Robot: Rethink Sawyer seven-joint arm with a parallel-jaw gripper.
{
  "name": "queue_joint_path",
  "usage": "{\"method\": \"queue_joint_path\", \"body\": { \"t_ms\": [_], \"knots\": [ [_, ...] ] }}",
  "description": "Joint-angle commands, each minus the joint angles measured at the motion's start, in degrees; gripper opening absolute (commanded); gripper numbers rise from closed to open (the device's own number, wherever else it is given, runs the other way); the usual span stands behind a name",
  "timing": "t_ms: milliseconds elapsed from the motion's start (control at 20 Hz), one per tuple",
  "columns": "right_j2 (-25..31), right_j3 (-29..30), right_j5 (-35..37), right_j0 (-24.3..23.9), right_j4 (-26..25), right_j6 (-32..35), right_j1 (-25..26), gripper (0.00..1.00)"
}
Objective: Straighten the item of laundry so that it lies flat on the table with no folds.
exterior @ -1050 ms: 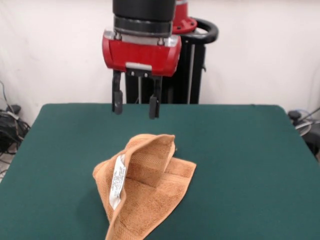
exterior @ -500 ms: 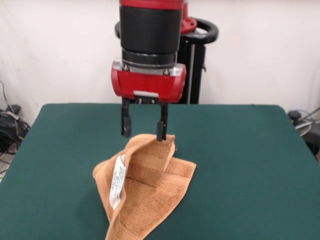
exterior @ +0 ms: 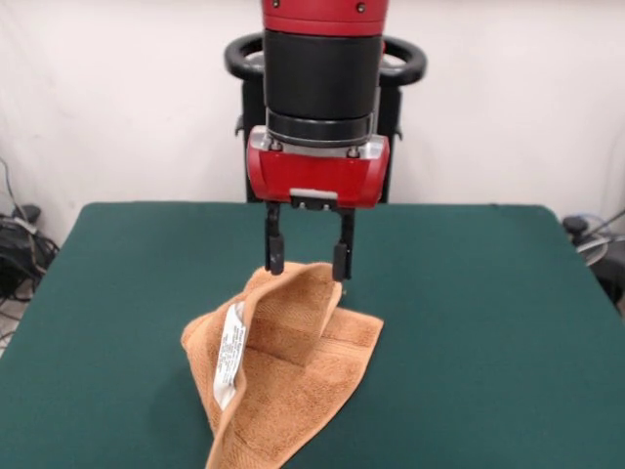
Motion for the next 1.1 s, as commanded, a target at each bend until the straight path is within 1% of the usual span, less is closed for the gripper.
{"method": "queue_joint_path", "body": {
  "t_ms": [50,200,350,750,1100],
  "knots": [
    [-3.06,6.09,-2.87,1.74,2.50,15.30,0.90,1.00],
    [-3.48,6.70,-3.97,2.07,2.87,15.08,1.16,1.00],
    [-3.75,6.06,-3.72,2.22,3.27,14.68,1.59,1.00],
    [-4.68,5.19,-6.29,3.06,3.51,15.48,3.81,1.00],
    [-5.59,5.77,-7.04,3.88,4.58,15.61,3.92,1.00]
  ]
}}
